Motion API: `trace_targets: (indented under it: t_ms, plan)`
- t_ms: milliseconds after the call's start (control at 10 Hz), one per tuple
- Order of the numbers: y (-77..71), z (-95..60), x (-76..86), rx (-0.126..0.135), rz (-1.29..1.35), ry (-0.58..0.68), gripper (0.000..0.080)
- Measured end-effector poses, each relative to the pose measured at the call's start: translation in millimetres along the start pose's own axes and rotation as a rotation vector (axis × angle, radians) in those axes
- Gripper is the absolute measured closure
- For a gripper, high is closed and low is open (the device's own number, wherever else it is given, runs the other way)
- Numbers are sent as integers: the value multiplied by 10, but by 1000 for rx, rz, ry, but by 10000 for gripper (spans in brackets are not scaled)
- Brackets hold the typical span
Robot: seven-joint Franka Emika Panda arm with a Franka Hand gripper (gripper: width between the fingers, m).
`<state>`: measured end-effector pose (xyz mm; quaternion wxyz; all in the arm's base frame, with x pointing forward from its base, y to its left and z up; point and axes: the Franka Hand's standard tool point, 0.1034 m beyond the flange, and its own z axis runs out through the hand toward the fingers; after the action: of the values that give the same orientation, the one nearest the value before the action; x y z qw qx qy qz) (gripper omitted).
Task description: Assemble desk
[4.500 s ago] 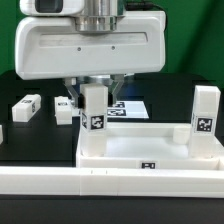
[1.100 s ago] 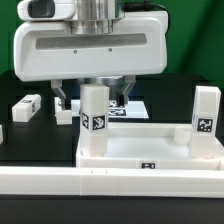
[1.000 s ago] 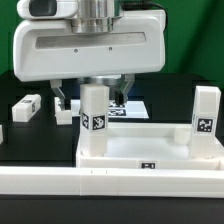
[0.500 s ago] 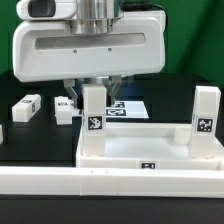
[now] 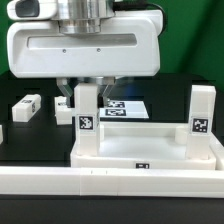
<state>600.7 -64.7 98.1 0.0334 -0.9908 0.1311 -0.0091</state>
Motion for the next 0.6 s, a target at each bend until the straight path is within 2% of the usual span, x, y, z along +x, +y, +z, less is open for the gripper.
trace_targets:
  t_ms: [300,500,600]
  plan:
    - [50,0,-5,-8,206,7,504]
    - [53,-1,-7,-10,244,7,504]
    - [51,8,-9,-9,246,6,477]
